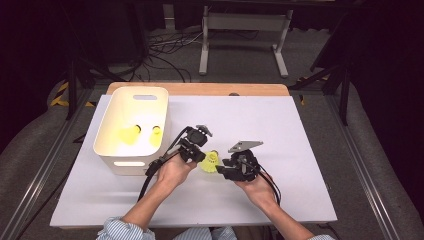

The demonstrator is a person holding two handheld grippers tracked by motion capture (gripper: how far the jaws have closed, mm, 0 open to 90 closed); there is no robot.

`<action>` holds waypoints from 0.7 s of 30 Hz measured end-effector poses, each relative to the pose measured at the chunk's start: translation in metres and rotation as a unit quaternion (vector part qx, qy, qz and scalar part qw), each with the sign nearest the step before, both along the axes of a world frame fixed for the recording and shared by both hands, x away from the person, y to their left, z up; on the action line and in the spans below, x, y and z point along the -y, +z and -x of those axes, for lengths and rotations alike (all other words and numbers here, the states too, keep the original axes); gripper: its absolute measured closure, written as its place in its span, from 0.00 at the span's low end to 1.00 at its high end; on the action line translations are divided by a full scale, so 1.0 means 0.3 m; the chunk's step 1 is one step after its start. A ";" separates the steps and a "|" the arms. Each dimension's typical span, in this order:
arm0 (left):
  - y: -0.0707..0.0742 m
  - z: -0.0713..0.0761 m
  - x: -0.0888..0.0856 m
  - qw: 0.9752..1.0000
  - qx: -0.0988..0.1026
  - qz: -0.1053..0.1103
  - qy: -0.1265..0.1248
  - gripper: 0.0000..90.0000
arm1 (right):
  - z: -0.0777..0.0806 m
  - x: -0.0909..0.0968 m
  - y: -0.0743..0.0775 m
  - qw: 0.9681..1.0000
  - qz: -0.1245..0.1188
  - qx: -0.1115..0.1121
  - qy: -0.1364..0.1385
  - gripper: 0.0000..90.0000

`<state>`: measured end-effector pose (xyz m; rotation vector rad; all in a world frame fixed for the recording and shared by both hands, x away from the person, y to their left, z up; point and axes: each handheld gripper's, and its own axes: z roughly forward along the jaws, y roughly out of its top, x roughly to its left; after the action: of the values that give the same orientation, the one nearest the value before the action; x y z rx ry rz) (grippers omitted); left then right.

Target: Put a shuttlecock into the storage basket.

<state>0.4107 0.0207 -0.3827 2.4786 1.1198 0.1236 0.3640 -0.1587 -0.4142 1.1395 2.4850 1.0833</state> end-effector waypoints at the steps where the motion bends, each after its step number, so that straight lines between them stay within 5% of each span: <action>1: 0.001 0.000 0.000 1.000 0.000 0.001 0.001 0.99 | 0.003 0.002 0.000 1.000 0.000 0.000 0.000 0.65; 21: 0.046 0.015 -0.016 1.000 0.003 -0.002 -0.002 0.99 | 0.077 0.135 -0.010 0.999 -0.006 0.050 0.002 0.42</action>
<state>0.4064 0.0253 -0.3688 2.4822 1.1140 0.1334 0.3409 -0.1990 -0.4172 1.0564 2.4095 1.1290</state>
